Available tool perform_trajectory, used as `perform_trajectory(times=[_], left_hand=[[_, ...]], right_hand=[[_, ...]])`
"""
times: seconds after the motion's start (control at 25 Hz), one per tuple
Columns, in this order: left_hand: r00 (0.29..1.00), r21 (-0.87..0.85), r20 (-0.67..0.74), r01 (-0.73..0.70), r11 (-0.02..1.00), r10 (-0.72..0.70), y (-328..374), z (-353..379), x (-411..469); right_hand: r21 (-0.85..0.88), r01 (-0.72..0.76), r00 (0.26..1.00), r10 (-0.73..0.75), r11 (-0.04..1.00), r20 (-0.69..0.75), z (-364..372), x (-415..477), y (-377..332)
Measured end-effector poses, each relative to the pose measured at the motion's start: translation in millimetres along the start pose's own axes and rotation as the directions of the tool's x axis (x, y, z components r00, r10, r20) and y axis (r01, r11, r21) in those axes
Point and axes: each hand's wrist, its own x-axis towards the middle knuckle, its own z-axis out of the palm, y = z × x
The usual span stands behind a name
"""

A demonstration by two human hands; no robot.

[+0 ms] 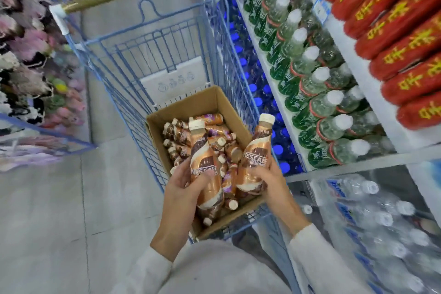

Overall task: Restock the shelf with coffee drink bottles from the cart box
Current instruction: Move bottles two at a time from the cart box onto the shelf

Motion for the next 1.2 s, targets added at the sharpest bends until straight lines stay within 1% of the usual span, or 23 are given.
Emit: perform_trajectory(times=[0.2,0.32,0.4,0.52,0.64,0.68,0.84,0.88,1.04,1.2], left_hand=[[0.972,-0.018,0.234,-0.02,1.0,0.023,21.2,43.3,-14.2],[0.923,-0.001,0.383,-0.047,0.999,0.044,25.9,83.2,-34.1],[0.877,0.041,0.476,-0.085,0.996,0.056,25.1,111.0,-50.8],[0.781,0.107,0.618,-0.194,0.975,0.087,19.8,155.7,-84.0],[0.676,0.114,0.731,-0.25,0.961,0.09,15.1,205.3,-127.6],[0.648,0.101,0.755,-0.26,0.96,0.097,14.8,218.3,-139.0],[0.503,0.055,0.857,-0.308,0.95,0.114,1.9,281.9,-208.1],[0.477,0.049,0.872,-0.31,0.949,0.111,-2.1,294.3,-223.0],[0.408,0.04,0.908,-0.317,0.948,0.098,-15.6,340.7,-265.0],[0.318,0.015,0.942,-0.368,0.93,0.111,-11.5,392.2,-300.4]], right_hand=[[0.188,0.187,0.98,-0.17,0.964,-0.103,-27.9,-78.3,-22.8],[0.2,0.294,0.945,-0.253,0.935,-0.205,-51.7,-120.0,-39.8],[0.192,0.353,0.912,-0.291,0.916,-0.289,-70.6,-146.6,-49.4],[0.159,0.467,0.837,-0.377,0.87,-0.397,-105.1,-190.3,-58.8],[0.118,0.562,0.757,-0.453,0.818,-0.471,-141.5,-242.0,-67.5],[0.102,0.58,0.737,-0.468,0.808,-0.487,-150.2,-254.4,-70.0],[0.045,0.671,0.615,-0.522,0.74,-0.591,-201.7,-326.7,-73.9],[0.036,0.688,0.588,-0.528,0.725,-0.613,-213.7,-342.5,-74.1],[-0.033,0.729,0.487,-0.551,0.684,-0.678,-254.5,-394.6,-77.2],[-0.113,0.769,0.392,-0.605,0.629,-0.693,-285.9,-431.3,-102.2]])
